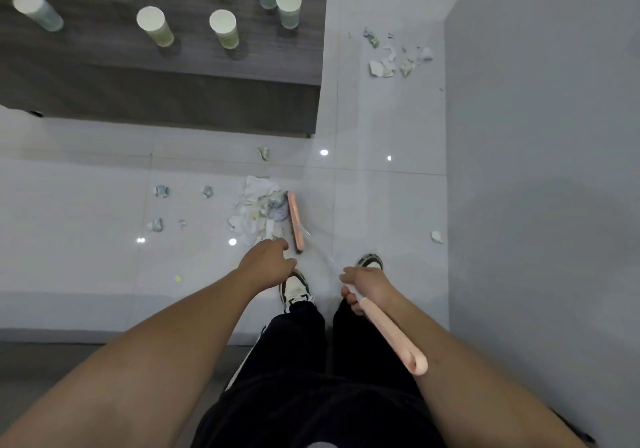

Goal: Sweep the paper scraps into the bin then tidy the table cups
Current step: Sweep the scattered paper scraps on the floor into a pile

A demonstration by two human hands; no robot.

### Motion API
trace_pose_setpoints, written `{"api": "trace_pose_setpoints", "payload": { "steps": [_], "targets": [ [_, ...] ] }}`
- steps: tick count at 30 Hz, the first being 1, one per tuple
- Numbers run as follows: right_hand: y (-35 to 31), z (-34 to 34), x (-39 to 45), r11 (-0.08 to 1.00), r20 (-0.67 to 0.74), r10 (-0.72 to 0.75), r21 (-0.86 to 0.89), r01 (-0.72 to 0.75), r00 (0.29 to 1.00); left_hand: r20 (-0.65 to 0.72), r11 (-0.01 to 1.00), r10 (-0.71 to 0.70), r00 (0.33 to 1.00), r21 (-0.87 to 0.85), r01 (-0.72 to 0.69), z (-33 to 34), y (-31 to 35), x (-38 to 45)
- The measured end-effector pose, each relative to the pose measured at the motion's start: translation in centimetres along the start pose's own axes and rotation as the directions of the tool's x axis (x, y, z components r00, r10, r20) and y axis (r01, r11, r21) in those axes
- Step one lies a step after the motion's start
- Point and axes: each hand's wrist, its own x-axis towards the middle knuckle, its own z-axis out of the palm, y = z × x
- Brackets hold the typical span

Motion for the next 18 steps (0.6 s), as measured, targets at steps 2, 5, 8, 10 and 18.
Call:
{"api": "trace_pose_setpoints", "payload": {
  "steps": [2,5,8,10,18],
  "targets": [
    [-0.3,-0.6,-0.4,1.0,0.007,-0.012,-0.001,0.012,1.0,-0.016,1.0,0.0,1.0,0.013,0.0,-0.1,0.5,-0.2],
    [0.0,-2.6,-0.5,0.998,-0.042,-0.049,0.039,0.051,0.998,-0.024,1.0,0.007,1.0,0.028,-0.007,0.0,2.0,-0.2],
    [0.8,-6.2,0.1,0.984,-0.168,-0.143,0.083,0.158,0.975,-0.027,0.999,0.028,0.999,0.046,-0.026,0.7,4.3,-0.1],
    [1.1,-9.6,0.1,0.973,-0.265,-0.192,0.078,0.219,0.945,-0.032,0.997,0.04,0.999,0.062,-0.038,1.2,6.2,0.0],
    [2.0,-25.7,1.5,0.983,-0.432,-0.157,0.02,0.184,0.888,-0.009,0.987,0.085,0.996,0.137,-0.083,5.4,16.0,-0.1]
  ]
}}
